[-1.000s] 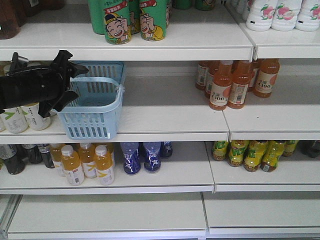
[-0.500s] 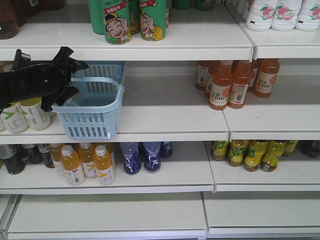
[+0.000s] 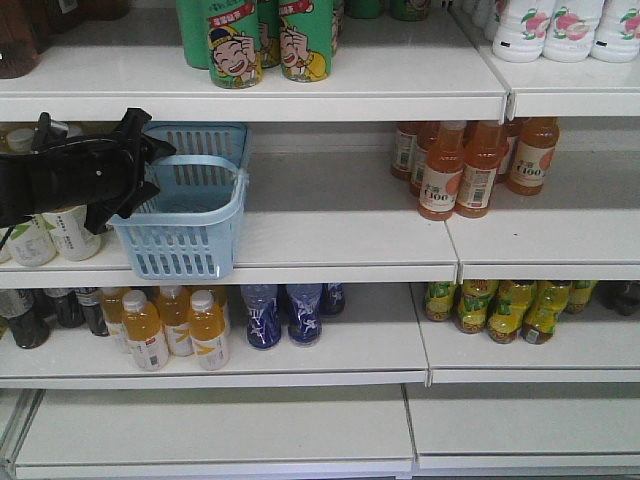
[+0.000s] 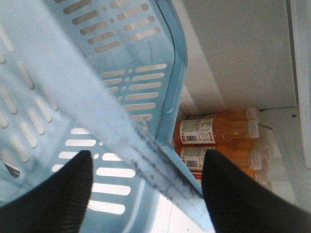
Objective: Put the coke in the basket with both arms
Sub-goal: 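Close the left gripper around the basket handle, then lift the basket off the shelf with the left gripper and pull back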
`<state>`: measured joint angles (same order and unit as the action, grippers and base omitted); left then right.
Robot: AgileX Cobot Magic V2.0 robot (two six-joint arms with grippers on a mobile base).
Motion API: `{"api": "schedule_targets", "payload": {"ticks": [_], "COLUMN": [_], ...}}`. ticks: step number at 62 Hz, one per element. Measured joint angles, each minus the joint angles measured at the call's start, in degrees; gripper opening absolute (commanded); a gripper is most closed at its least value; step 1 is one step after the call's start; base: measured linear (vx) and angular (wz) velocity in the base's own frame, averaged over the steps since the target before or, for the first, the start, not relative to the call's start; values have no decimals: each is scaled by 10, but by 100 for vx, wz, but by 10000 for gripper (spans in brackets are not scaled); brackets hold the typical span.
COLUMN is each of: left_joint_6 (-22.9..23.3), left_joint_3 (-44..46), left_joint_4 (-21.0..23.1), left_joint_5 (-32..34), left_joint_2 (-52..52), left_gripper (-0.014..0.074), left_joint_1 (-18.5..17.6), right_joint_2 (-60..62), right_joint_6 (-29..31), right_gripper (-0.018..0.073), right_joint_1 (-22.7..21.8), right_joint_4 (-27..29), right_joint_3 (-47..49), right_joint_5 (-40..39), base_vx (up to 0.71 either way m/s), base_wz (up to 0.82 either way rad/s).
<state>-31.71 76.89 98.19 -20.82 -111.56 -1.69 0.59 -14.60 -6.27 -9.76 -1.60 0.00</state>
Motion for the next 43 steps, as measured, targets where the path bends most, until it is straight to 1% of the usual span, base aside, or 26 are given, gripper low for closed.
{"api": "schedule_targets", "payload": {"ticks": [6, 14, 20, 25, 35, 43], "left_joint_6": [0, -1, 2, -6, -43, -53], "left_joint_3": [0, 0, 0, 0, 0, 0], "left_joint_4": [1, 3, 12, 15, 1, -41], "left_joint_5": [4, 5, -1, -19, -71, -137], "left_joint_2": [-1, -1, -1, -1, -1, -1], "left_gripper": [246, 85, -10, -8, -8, -8], "left_joint_1": [0, 0, 0, 0, 0, 1], "right_joint_2": [0, 0, 0, 0, 0, 0], "right_joint_6": [0, 0, 0, 0, 0, 0], "right_gripper": [-8, -8, -8, -8, -8, -8], "right_joint_1": [0, 0, 0, 0, 0, 0], "right_joint_4": [0, 0, 0, 0, 0, 0], "right_joint_3": [0, 0, 0, 0, 0, 0], "right_joint_5": [0, 0, 0, 0, 0, 0], "base_vx": [0, 0, 0, 0, 0, 0], "base_wz": [0, 0, 0, 0, 0, 0]}}
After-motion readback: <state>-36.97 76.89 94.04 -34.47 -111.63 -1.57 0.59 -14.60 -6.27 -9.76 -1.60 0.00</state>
